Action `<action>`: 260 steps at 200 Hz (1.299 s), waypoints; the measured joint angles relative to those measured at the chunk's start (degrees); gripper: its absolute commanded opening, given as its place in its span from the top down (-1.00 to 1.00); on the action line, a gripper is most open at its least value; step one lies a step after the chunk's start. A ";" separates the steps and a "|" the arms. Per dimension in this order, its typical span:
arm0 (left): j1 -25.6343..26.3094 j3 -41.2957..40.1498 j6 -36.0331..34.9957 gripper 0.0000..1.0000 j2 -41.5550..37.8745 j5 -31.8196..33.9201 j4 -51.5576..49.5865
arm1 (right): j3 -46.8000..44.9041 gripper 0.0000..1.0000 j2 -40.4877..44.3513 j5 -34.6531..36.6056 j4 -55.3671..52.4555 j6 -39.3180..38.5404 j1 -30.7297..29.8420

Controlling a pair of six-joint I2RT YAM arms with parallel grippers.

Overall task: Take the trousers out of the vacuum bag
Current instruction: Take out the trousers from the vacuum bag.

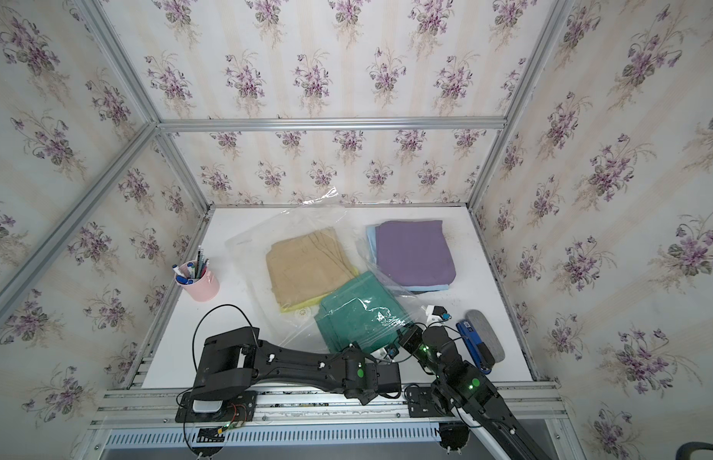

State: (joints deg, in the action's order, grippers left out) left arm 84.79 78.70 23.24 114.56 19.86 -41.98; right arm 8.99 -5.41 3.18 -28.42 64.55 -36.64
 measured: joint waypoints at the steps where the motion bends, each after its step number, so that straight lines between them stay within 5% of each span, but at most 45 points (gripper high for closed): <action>1: 0.00 0.00 0.00 -0.87 0.02 0.02 0.00 | 0.00 1.00 -0.02 0.00 0.00 0.00 0.00; 42: -0.55 -0.24 0.37 0.05 0.81 0.76 0.28 | 0.57 1.00 -1.25 0.09 0.13 -0.04 -0.04; 113: -1.64 -1.97 0.31 0.90 -0.22 0.33 2.43 | 0.90 1.00 -1.14 -0.07 0.24 -0.24 -0.04; 166: -1.90 -2.80 -0.98 1.00 -6.14 -1.27 1.88 | 2.97 1.00 -0.68 -0.74 -0.17 -1.20 -0.04; 260: -1.79 0.50 -3.52 1.00 -19.04 -1.51 -2.80 | 20.68 1.00 -2.56 -2.58 -9.35 -7.45 -0.04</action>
State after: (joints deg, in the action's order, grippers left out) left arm 83.00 79.20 19.73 95.53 18.35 -44.77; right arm 29.67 -7.97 0.60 -37.78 57.10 -36.69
